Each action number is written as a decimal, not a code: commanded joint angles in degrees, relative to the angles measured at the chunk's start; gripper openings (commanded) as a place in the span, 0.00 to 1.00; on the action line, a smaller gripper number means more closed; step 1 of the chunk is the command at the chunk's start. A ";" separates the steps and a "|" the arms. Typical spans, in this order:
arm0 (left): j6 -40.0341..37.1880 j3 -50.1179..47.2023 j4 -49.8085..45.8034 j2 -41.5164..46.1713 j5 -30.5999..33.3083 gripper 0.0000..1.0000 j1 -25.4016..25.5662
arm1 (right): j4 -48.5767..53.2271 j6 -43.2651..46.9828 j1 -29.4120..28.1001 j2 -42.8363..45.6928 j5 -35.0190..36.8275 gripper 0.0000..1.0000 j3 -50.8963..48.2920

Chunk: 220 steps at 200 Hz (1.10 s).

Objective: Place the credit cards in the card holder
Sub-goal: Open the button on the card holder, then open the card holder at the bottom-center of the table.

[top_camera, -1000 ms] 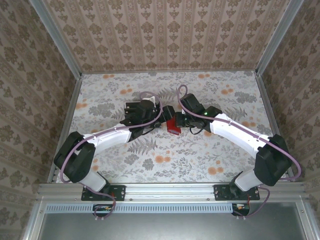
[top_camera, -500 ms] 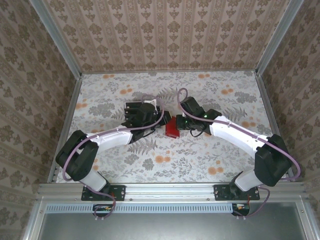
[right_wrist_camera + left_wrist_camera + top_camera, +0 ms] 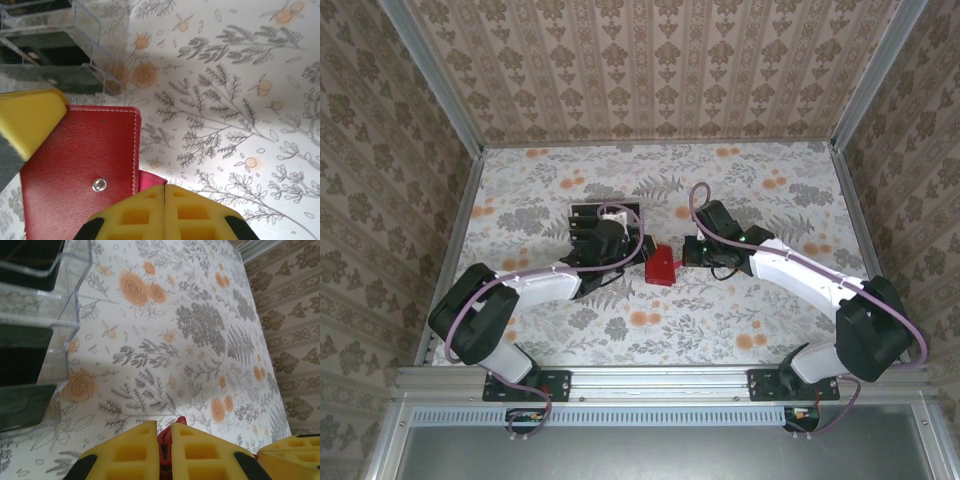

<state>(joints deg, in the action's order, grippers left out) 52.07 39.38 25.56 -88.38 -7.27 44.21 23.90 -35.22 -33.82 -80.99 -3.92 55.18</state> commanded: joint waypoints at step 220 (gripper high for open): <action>-9.01 -3.33 -10.31 4.76 6.47 0.63 6.47 | -2.19 -5.34 -5.19 4.43 -5.15 0.00 -1.07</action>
<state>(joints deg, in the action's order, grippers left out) 44.42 35.07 16.16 -82.70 -1.87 50.28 22.39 -39.51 -38.68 -77.56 -9.08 53.21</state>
